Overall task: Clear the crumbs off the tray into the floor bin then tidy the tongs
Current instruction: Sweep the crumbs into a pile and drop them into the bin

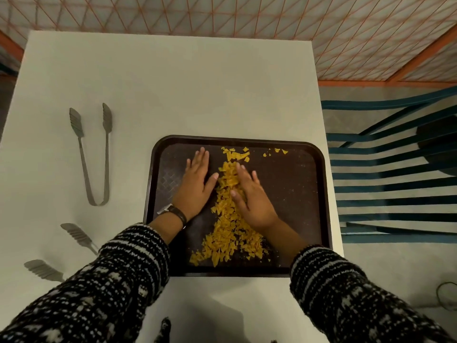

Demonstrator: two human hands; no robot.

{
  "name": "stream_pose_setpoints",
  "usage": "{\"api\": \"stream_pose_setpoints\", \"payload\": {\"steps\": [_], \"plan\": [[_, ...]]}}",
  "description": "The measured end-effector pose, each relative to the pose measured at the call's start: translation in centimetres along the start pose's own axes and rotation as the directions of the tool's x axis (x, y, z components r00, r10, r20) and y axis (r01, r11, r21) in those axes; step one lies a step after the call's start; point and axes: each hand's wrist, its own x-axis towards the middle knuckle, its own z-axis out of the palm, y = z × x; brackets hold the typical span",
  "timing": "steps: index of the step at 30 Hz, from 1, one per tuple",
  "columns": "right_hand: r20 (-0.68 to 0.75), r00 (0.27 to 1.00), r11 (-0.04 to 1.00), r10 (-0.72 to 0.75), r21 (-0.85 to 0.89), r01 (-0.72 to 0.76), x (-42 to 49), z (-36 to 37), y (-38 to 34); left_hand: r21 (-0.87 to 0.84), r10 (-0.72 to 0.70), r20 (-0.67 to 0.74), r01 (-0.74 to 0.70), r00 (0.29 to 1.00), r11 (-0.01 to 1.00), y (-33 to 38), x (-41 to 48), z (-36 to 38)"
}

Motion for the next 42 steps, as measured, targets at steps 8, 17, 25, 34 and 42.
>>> {"api": "stream_pose_setpoints", "payload": {"steps": [8, 17, 25, 34, 42], "plan": [[-0.342, 0.898, 0.958, 0.278, 0.028, -0.286, 0.3, -3.0, 4.3, 0.089, 0.01, 0.008, -0.01, 1.0, 0.996, 3.2, 2.2, 2.9], [-0.279, 0.929, 0.958, 0.244, -0.077, -0.275, 2.4, -2.4, 4.1, -0.049, 0.253, 0.181, -0.248, 0.95, 0.968, 2.8, 1.1, 2.8], [0.008, 0.999, 0.999, -0.041, 0.035, 0.041, 1.8, -0.3, 0.6, 0.037, 0.001, -0.061, 0.001, 0.998, 0.999, -0.4, 1.6, 0.6], [0.052, 0.985, 0.982, -0.167, -0.076, 0.171, 4.8, -2.6, 2.9, -0.013, 0.129, 0.101, -0.129, 0.986, 0.992, 1.9, 1.2, 1.7], [0.142, 0.971, 0.976, -0.191, -0.079, 0.204, 4.5, -1.9, 2.2, -0.15, 0.078, -0.093, -0.091, 0.993, 0.985, -0.1, -2.6, 0.0]]}}
